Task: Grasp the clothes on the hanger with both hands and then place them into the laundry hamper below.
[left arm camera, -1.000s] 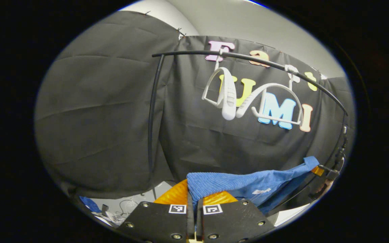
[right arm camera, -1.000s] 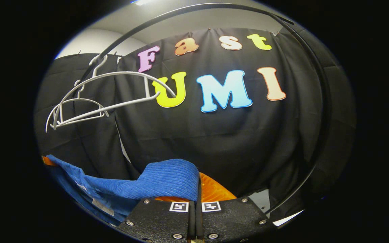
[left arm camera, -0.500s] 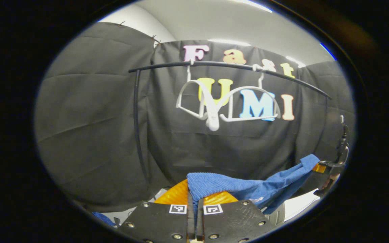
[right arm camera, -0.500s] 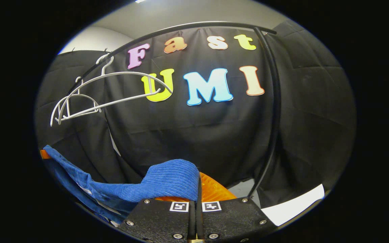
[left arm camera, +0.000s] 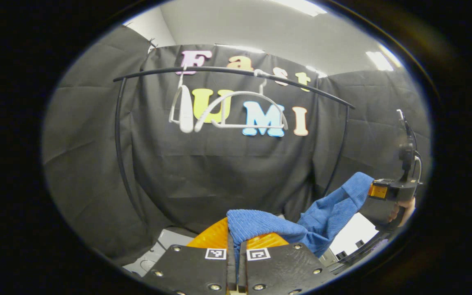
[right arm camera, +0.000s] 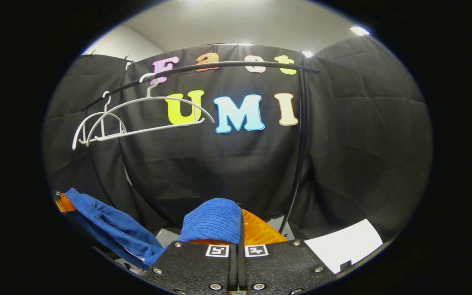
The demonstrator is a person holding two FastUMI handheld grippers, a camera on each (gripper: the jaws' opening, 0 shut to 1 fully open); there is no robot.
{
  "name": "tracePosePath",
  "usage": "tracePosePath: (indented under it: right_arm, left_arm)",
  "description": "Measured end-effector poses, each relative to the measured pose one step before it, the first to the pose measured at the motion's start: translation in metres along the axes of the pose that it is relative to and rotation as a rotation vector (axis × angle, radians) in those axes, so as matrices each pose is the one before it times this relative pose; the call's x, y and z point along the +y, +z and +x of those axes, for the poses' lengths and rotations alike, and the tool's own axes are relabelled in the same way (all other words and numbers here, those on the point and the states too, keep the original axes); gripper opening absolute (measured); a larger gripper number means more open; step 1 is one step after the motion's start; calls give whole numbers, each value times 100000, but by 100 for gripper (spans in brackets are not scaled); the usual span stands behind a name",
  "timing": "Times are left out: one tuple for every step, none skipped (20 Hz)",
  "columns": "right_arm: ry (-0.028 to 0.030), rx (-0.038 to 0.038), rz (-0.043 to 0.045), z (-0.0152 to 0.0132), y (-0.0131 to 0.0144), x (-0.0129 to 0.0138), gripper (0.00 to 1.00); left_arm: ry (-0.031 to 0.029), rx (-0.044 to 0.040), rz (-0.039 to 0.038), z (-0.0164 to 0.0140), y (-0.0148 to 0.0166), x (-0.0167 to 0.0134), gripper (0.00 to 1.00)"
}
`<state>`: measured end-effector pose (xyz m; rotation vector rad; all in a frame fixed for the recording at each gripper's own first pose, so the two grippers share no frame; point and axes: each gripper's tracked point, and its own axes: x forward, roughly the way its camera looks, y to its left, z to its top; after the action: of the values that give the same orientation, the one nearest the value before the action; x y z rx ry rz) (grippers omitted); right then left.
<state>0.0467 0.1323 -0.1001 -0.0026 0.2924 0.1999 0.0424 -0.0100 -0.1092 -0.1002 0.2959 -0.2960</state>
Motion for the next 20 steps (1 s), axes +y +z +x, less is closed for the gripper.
tracePosePath:
  right_arm:
    - [250,134,-406,-387,-143,193,0]
    - [644,537,-387,-210,-477,208,0]
    - [811,1078,-66,7,-541,209,0]
    - [1280,1772,405,104,-783,271,0]
    - [1864,2427,711,162,-1031,420,0]
    - [1736,2355,535,-41,-1189,297,0]
    - [1260,1897,432,92,-1006,289,0]
    - [1119,2409,673,268,-1480,7,0]
    - [480,2438,918,-17,-1198,-37,0]
    - [548,3157,1177,542,-1373,-88,0]
    - [468,2963,1132,368,-1208,-110,0]
    - [-123,3578,1771,710,-1219,-180,0]
    - [119,3909,2035,1011,-1154,34,0]
    - [33,3988,1269,894,-1013,-13,0]
    - [-504,3731,860,817,-1080,-192,0]
    - [-538,2976,428,671,-1441,-202,0]
    - [-393,2462,-46,747,-1193,-139,0]
    - [-459,2163,-616,665,-1201,-177,0]
    - [-344,2065,-1325,1408,-1380,1197,0]
    - [-266,1839,-1606,775,-1101,285,0]
  left_arm:
    - [-2008,290,-568,1,-390,-891,3]
    - [-1728,677,-362,15,-514,-721,2]
    - [-642,864,20,38,-594,-590,2]
    - [-249,849,37,-15,-734,-538,2]
    - [303,1053,372,101,-624,-393,2]
    - [988,1356,367,303,-604,-122,2]
    - [932,1722,174,612,-959,-169,2]
    - [390,1443,-156,290,-863,-213,2]
    - [571,1756,-425,429,-987,-119,2]
    - [861,2114,-874,245,-1266,-102,4]
    - [1295,1835,-1681,463,-1446,77,4]
    - [1418,1998,-1994,667,-1472,157,2]
    - [1922,2851,-1526,850,-1757,369,3]
    - [1709,2576,-1056,923,-1648,410,3]
    - [1662,3377,-1085,972,-1679,378,4]
    - [1180,2880,-415,799,-1573,121,3]
    - [903,2734,-64,696,-1468,244,3]
    - [286,2344,633,363,-1598,354,2]
    - [69,2240,1090,562,-1210,414,3]
    - [-173,1965,1158,818,-1409,43,4]
